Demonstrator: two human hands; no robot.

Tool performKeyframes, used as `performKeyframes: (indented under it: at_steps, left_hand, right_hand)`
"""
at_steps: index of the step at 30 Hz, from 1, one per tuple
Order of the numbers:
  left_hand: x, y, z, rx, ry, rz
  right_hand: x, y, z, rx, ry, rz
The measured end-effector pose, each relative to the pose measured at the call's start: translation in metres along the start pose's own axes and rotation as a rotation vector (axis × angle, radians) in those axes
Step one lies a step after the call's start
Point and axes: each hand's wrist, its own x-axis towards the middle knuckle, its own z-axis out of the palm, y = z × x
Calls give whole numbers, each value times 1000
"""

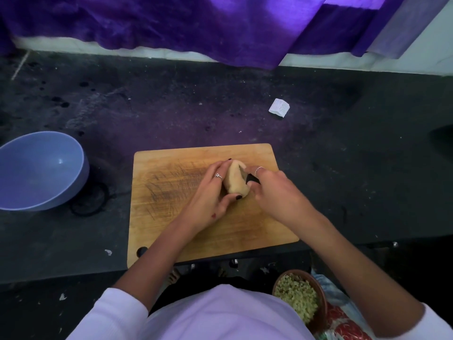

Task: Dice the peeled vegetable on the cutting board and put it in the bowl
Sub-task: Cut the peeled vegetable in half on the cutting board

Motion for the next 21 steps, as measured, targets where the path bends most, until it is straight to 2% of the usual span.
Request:
performKeyframes:
  at_steps: [3, 6, 9, 11, 21]
  left_hand:
    - [3, 3, 1, 29, -13, -6]
    - [2, 5, 4, 39, 0, -1]
    - [0, 8, 7, 60, 8, 27]
    - [-1, 8, 8, 67, 21, 39]
    - [1, 5, 6, 150, -14, 99]
  right_hand:
    - [2, 3, -10, 104, -190, 156]
    - [4, 5, -6, 90, -149, 226]
    - [2, 7, 6, 16, -21, 212]
    - [2, 6, 5, -31, -14, 184]
    - [19, 0, -36, -93, -315, 174]
